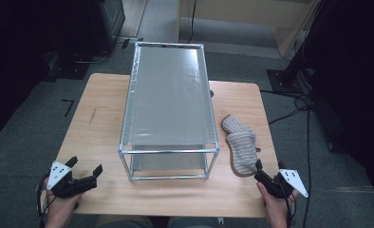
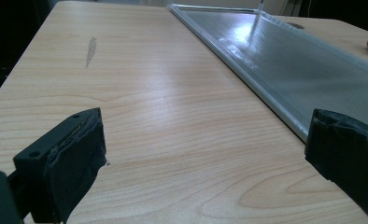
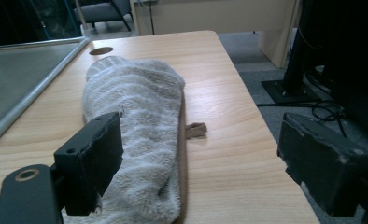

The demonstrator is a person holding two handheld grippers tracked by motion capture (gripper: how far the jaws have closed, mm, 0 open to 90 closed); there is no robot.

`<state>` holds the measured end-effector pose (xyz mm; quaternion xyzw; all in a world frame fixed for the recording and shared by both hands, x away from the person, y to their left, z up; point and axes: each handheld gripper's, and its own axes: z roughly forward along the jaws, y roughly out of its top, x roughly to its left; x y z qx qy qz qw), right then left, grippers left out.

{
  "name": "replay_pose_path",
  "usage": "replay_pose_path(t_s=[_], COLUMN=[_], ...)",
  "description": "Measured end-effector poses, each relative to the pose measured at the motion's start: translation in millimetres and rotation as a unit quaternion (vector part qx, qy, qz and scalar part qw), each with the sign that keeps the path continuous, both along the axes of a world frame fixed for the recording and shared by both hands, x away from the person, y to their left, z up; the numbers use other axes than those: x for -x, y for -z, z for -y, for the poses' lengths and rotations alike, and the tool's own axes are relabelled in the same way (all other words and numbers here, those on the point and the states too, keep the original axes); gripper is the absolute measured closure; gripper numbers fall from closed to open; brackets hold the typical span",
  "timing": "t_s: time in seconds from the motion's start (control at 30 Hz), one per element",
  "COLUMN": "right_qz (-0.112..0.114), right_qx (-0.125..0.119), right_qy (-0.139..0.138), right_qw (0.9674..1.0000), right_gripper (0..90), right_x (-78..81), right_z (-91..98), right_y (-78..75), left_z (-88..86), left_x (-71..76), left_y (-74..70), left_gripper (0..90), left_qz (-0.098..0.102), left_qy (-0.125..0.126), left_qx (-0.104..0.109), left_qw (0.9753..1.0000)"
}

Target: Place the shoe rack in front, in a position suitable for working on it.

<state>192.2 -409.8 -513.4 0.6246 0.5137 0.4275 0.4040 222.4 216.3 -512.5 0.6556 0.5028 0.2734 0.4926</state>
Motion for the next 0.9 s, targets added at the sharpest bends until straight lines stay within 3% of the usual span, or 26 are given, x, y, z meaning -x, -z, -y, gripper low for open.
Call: replay_pose_path(t_s=[0.4, 0.5, 0.9], right_qz=[0.013, 0.014, 0.015], right_qx=[-0.001, 0.000, 0.012], right_qy=[-0.068, -0.082, -0.159], right_qw=[0.9976, 0.9966, 0.9870], right_gripper=[15.6, 16.1, 18.1], right_x=[3.6, 4.4, 10.0], right_z=[-31.6, -41.2, -78.1], right_y=[-12.3, -13.9, -16.4], left_z=[3.6, 5.0, 26.8], left_x=[0.8, -0.2, 5.0], left_y=[-0.7, -2.5, -6.3], left_gripper=[0.0, 0.0, 0.0], left_qz=[0.000, -0.006, 0.001], left_qy=[0.002, 0.005, 0.044], left_qx=[-0.009, -0.002, -0.010], left_qw=[1.0000, 1.0000, 0.9990])
